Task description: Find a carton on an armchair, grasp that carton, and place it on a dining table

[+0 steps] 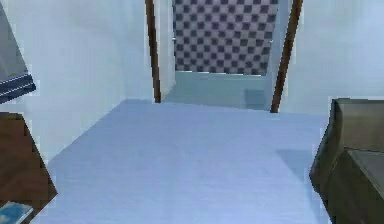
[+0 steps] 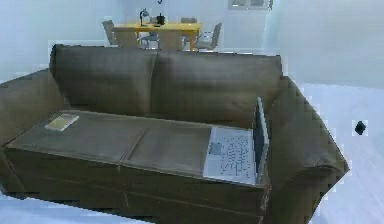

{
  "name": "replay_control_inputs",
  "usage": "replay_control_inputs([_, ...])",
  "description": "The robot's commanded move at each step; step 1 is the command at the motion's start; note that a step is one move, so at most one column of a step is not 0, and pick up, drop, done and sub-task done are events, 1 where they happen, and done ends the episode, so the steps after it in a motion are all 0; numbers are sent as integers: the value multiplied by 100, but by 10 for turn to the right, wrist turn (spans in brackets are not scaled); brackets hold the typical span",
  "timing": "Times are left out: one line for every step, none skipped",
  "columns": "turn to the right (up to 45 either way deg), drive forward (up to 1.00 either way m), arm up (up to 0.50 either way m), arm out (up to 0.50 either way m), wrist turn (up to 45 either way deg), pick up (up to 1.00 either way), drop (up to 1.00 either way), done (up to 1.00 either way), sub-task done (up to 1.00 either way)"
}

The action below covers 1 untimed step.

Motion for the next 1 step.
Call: replay_control_inputs([0, 100, 0, 0, 0, 0, 0, 0, 0])
